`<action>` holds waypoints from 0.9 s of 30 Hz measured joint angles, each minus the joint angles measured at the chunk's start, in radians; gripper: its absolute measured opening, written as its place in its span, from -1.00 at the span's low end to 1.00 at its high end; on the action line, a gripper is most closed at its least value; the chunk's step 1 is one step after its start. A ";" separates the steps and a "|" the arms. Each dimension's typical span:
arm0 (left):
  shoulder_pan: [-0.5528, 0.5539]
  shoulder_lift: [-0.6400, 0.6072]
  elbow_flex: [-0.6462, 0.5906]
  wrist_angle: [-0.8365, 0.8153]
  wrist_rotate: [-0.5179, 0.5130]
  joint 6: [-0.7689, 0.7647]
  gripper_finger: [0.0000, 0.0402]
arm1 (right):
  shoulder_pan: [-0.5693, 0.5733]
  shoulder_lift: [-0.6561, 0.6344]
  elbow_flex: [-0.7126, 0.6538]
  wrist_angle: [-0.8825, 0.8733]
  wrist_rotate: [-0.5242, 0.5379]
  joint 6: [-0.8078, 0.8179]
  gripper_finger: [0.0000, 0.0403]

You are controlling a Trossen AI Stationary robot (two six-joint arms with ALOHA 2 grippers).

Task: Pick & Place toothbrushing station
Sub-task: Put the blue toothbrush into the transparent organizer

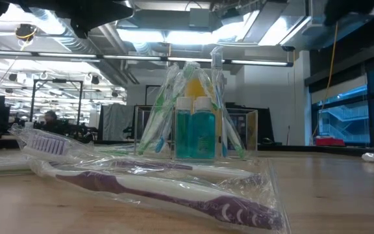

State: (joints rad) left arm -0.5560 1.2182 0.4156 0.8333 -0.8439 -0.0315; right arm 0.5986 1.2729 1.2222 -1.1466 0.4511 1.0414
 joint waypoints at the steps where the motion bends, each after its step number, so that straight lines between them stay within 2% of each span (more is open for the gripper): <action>1: 0.000 0.000 0.000 0.000 0.000 0.000 -0.05 | -0.011 -0.013 -0.025 0.012 -0.018 0.004 -0.25; 9: 0.000 0.000 0.000 -0.006 0.000 0.000 -0.06 | -0.126 -0.093 -0.195 0.012 -0.149 0.036 -0.21; 16: 0.000 0.000 0.000 -0.008 0.001 0.000 -0.05 | -0.217 -0.108 -0.286 0.013 -0.258 0.052 -0.26; 23: 0.000 0.000 0.000 -0.008 0.014 0.000 -0.05 | -0.262 -0.108 -0.398 -0.012 -0.386 0.054 -0.29; 27: 0.000 0.000 0.000 -0.008 0.031 0.000 -0.06 | -0.262 -0.108 -0.470 0.050 -0.443 0.045 -0.26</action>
State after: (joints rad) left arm -0.5557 1.2186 0.4156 0.8257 -0.8133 -0.0311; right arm 0.3367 1.1645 0.7523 -1.0963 0.0084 1.0864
